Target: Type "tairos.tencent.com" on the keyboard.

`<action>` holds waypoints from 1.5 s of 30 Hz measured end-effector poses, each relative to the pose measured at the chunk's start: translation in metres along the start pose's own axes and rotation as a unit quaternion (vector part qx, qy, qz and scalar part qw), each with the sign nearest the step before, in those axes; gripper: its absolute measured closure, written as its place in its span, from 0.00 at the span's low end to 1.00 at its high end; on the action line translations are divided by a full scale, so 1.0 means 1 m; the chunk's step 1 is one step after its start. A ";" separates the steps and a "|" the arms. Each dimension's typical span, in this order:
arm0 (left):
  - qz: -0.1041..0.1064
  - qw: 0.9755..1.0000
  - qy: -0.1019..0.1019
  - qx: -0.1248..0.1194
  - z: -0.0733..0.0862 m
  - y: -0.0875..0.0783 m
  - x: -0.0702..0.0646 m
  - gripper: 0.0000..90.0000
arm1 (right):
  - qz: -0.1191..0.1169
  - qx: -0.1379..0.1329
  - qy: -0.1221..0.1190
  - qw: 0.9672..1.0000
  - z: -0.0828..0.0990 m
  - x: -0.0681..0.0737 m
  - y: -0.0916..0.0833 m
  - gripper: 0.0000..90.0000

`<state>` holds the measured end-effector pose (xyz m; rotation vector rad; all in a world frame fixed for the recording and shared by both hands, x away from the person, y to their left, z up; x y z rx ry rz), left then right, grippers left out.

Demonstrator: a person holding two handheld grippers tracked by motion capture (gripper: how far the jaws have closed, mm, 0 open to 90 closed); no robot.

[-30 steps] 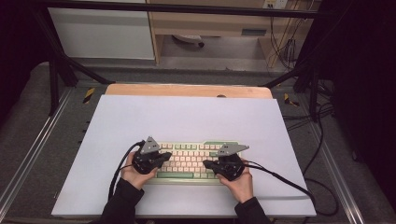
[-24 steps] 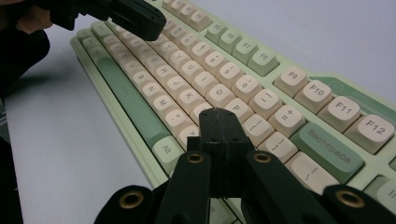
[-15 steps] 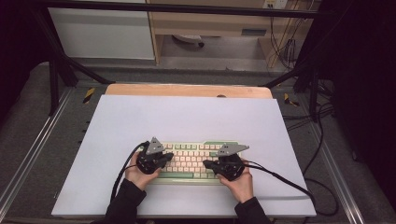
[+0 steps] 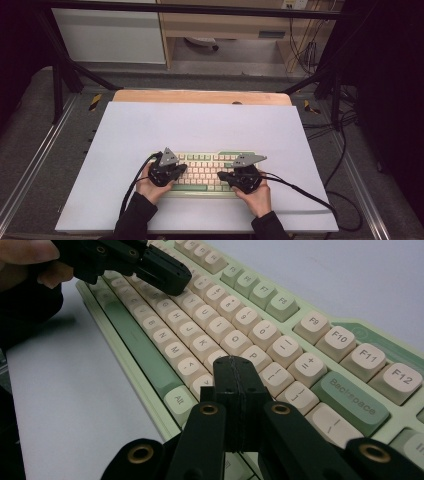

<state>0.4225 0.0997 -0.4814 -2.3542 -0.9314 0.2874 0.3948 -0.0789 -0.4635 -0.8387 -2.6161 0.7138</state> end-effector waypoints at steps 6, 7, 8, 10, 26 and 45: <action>0.003 1.000 -0.001 -0.003 0.000 -0.001 0.000 1.00 | 0.000 -0.001 0.000 1.000 0.000 0.000 0.000 1.00; 0.004 1.000 -0.002 -0.006 -0.001 -0.002 0.000 1.00 | 0.000 -0.001 0.001 1.000 0.000 0.000 0.000 1.00; 0.004 1.000 -0.002 -0.006 -0.002 -0.003 0.000 1.00 | 0.000 -0.001 0.000 1.000 0.000 0.000 0.000 1.00; 0.005 1.000 -0.001 -0.008 -0.002 -0.006 0.000 1.00 | 0.000 -0.001 0.000 1.000 0.000 0.000 0.000 1.00; 0.002 1.000 -0.006 -0.019 0.003 -0.034 0.008 1.00 | -0.001 0.000 0.001 1.000 0.000 0.001 0.000 1.00; -0.017 1.000 -0.020 -0.011 0.012 -0.027 0.024 1.00 | -0.003 0.002 0.000 1.000 0.001 0.001 0.002 1.00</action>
Point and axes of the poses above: each handheld gripper's, and its own axes: y roughly forward along the jaws, z roughly out of its underside, x roughly to its left, the point moved 8 cm from there along y, roughly forward along the jaws, and after that the axes turned 4 degrees about -x, right-handed, at the moved point
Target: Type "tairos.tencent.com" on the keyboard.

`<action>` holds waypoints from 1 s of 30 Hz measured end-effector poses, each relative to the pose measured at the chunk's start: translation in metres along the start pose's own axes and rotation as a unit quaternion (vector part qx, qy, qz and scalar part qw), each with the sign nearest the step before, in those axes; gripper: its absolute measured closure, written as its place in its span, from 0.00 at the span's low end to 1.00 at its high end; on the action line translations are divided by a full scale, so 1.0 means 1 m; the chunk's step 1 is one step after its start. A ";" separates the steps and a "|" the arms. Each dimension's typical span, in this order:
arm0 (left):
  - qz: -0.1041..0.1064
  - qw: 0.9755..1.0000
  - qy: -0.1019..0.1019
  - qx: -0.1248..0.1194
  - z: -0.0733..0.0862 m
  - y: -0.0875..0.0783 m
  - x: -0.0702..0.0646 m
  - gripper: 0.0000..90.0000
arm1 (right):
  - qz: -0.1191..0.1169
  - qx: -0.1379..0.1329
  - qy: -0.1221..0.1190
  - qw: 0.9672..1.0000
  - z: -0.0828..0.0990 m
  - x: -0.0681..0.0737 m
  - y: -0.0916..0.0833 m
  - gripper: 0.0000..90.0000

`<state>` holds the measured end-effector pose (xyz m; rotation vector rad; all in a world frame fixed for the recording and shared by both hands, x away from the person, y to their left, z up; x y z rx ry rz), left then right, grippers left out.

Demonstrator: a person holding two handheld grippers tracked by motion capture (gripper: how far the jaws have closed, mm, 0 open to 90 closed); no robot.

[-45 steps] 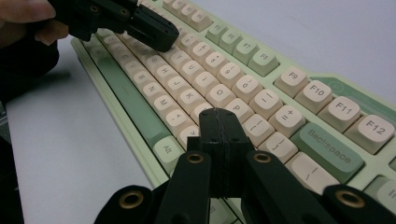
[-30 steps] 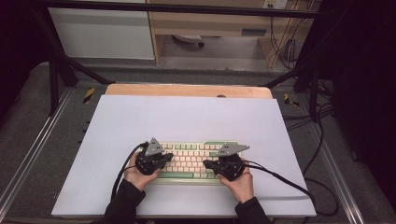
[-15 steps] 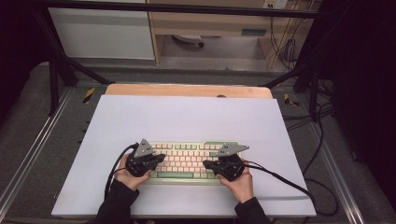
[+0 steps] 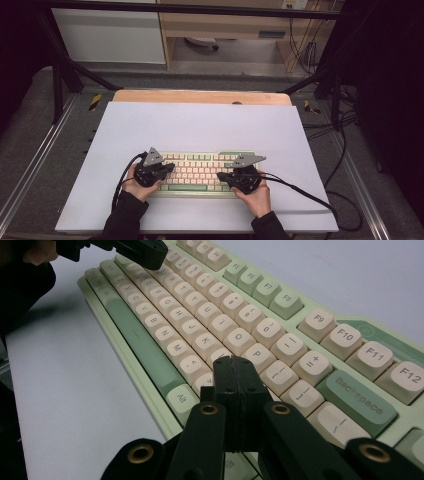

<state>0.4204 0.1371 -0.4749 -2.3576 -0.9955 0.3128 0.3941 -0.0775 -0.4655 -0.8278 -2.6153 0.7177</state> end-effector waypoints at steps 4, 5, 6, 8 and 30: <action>-0.001 1.000 0.000 0.003 0.001 0.002 0.001 1.00 | 0.000 0.001 0.000 1.000 0.000 0.000 0.000 1.00; -0.001 1.000 0.000 0.003 0.001 0.002 0.001 1.00 | 0.000 0.001 0.000 1.000 0.000 0.000 0.000 1.00; -0.001 1.000 0.000 0.004 0.002 0.002 0.001 1.00 | 0.000 0.001 0.000 1.000 0.000 0.000 0.000 1.00; -0.002 1.000 0.001 0.004 0.002 0.003 0.001 1.00 | 0.000 0.001 0.000 1.000 0.000 0.000 0.000 1.00; 0.007 1.000 0.005 0.001 0.002 -0.003 -0.004 1.00 | 0.000 -0.002 0.000 1.000 -0.001 0.001 -0.001 1.00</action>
Point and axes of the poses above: each handheld gripper's, and its own axes: y roughly forward along the jaws, z roughly out of its underside, x roughly to its left, the point moved 8 cm from there along y, roughly forward along the jaws, and after that the axes turned 4 degrees about -x, right-handed, at the moved point
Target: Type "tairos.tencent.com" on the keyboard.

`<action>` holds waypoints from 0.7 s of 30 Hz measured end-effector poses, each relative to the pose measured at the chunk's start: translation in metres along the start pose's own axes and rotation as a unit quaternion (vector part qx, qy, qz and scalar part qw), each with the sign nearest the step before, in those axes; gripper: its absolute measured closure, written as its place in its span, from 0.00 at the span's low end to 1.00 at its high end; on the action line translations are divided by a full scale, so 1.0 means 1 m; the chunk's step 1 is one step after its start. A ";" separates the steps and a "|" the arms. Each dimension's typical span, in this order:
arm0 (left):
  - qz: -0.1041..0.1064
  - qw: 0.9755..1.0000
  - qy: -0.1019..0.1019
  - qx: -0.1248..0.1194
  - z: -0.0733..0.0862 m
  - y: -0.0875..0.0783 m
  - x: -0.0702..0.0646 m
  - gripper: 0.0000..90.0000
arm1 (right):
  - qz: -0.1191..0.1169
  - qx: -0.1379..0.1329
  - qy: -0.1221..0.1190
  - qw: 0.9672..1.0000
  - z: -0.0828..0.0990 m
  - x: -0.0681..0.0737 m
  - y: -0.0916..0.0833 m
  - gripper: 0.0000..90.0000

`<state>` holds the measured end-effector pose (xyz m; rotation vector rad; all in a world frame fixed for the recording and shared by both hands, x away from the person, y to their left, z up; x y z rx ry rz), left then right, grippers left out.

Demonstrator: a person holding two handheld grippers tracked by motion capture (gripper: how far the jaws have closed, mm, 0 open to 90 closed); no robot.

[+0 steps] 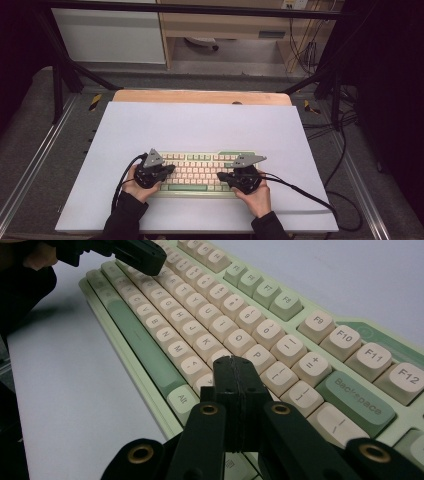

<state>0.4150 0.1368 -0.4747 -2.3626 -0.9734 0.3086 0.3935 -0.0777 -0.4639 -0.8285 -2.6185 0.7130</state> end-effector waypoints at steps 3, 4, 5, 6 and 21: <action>0.001 1.000 -0.002 -0.003 -0.001 -0.004 0.001 1.00 | -0.001 -0.001 0.001 1.000 0.000 0.000 -0.001 1.00; 0.001 1.000 -0.004 -0.004 -0.001 -0.005 0.001 1.00 | -0.002 -0.001 0.001 1.000 -0.001 0.001 0.000 1.00; 0.003 1.000 -0.004 -0.004 -0.001 -0.006 0.001 1.00 | -0.003 -0.001 0.001 1.000 -0.001 0.001 0.000 1.00; 0.003 1.000 -0.005 -0.006 -0.001 -0.007 0.001 1.00 | -0.003 -0.001 0.001 1.000 -0.001 0.001 0.000 1.00; 0.004 1.000 -0.020 -0.015 0.012 -0.030 0.010 1.00 | -0.010 -0.006 0.002 1.000 -0.006 0.006 0.001 1.00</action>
Point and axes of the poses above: each handheld gripper's, and its own axes: y roughly forward along the jaws, z roughly out of its underside, x roughly to its left, the point moved 8 cm from there along y, roughly forward along the jaws, and after that the axes turned 4 degrees about -x, right-handed, at the moved point
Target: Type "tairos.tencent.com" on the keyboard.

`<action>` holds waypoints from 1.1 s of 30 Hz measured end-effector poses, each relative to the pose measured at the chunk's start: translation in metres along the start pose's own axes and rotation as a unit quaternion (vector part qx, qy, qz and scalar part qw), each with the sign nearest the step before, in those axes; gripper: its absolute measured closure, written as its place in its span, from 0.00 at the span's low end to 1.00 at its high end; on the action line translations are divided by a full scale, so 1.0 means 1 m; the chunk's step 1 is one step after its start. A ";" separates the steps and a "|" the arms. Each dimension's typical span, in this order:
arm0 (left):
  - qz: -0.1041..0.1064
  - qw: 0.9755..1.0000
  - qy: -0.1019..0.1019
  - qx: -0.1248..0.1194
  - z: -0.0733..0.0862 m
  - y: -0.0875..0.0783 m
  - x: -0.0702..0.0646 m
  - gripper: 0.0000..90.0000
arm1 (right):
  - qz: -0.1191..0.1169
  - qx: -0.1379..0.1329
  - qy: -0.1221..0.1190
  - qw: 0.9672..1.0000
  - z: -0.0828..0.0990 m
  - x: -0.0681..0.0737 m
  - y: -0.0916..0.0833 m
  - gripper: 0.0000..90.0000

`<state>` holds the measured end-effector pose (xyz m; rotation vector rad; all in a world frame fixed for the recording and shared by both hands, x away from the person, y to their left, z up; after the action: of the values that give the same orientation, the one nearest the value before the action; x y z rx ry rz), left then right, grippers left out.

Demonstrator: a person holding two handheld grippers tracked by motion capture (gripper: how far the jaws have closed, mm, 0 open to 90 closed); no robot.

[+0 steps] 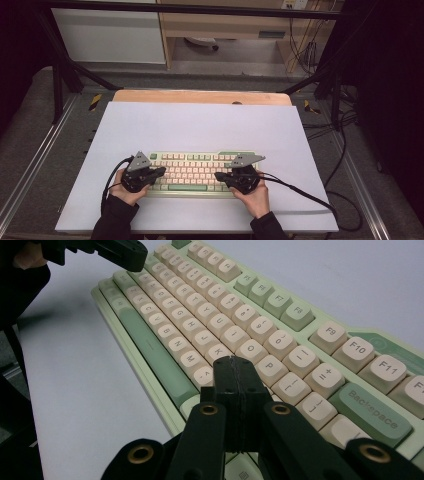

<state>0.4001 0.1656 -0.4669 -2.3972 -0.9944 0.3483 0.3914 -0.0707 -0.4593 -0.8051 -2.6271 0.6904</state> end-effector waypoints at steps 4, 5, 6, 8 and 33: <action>-0.001 1.000 -0.003 0.001 0.004 -0.003 0.003 1.00 | -0.003 0.001 0.000 1.000 -0.001 0.002 0.002 1.00; -0.001 1.000 -0.003 0.001 0.005 -0.004 0.003 1.00 | -0.003 0.000 0.001 1.000 -0.002 0.003 0.002 1.00; 0.000 1.000 -0.003 0.000 0.005 -0.005 0.003 1.00 | -0.005 0.000 0.002 1.000 -0.002 0.004 0.003 1.00; 0.000 1.000 -0.004 0.000 0.006 -0.005 0.004 1.00 | -0.006 0.000 0.000 1.000 -0.003 0.005 0.005 1.00; 0.002 1.000 -0.011 -0.002 0.009 -0.005 0.007 0.99 | -0.025 0.009 -0.003 1.000 -0.016 0.029 0.033 1.00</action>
<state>0.3977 0.1771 -0.4720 -2.4038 -0.9993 0.3750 0.3894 -0.0242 -0.4593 -0.7313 -2.6328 0.7046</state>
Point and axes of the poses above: each handheld gripper's, and its own axes: y roughly forward along the jaws, z roughly out of its underside, x roughly to its left, the point moved 8 cm from there along y, roughly forward along the jaws, and after that the axes turned 4 degrees about -x, right-handed, at the moved point
